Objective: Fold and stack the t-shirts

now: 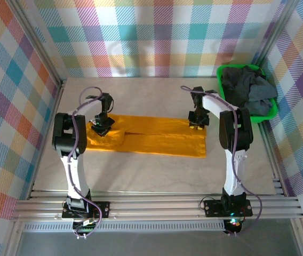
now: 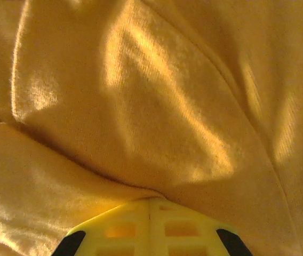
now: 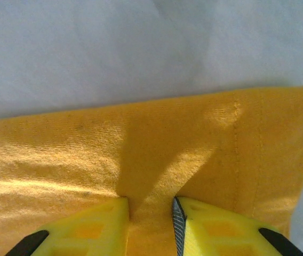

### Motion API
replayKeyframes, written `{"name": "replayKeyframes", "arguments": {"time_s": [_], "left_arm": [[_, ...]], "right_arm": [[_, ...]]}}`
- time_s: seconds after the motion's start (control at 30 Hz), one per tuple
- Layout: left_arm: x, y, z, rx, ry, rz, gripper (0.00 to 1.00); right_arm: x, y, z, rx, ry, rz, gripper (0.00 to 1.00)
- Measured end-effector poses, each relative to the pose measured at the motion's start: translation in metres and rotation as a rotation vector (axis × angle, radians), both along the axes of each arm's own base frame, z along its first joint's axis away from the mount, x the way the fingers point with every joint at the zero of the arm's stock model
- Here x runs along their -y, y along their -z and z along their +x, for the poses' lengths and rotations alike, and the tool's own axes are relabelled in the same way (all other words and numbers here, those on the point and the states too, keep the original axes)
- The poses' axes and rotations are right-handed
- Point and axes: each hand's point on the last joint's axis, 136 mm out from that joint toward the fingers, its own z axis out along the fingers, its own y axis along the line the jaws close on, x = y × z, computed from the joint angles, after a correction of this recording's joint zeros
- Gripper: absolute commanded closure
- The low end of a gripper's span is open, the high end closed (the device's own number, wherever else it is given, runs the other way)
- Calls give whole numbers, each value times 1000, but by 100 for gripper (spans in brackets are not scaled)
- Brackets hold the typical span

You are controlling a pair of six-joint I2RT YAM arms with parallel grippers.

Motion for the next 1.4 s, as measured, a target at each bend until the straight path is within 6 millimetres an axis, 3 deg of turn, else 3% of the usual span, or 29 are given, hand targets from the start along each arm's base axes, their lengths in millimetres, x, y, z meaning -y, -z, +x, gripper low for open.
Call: {"name": "replayKeyframes", "arguments": {"time_s": [0.1,0.27,0.43,0.5,0.63,0.77,0.83,1.0,1.13,1.27,1.33,1.4], "left_arm": [[4,-1,32,37,23,-10,98],[28,-7,101,154,103,-56,98],[93,-8,166,307,219,-174,97],[126,-9,186,376,266,-234,96],[194,-11,217,518,311,-391,94],[238,-14,241,624,291,-546,91],[249,-16,252,665,272,-602,84],[241,-31,267,716,213,-642,54],[205,-61,267,707,151,-593,50],[157,-127,247,689,95,-537,51],[135,-166,222,682,94,-506,53],[118,-194,191,663,110,-478,58]], "right_arm": [[-1,1,-23,-22,19,-12,71],[-12,3,-94,-77,34,-36,71],[-38,6,-178,-161,63,22,71],[-54,6,-198,-188,80,58,71],[-100,7,-224,-251,111,150,70],[-145,6,-232,-325,176,248,70],[-167,4,-228,-348,210,305,67],[-182,-4,-214,-316,268,358,54],[-163,-29,-204,-256,321,416,47],[-117,-66,-188,-136,361,511,46],[-93,-80,-179,-72,359,537,46],[-82,-83,-178,-49,323,530,50]]}}
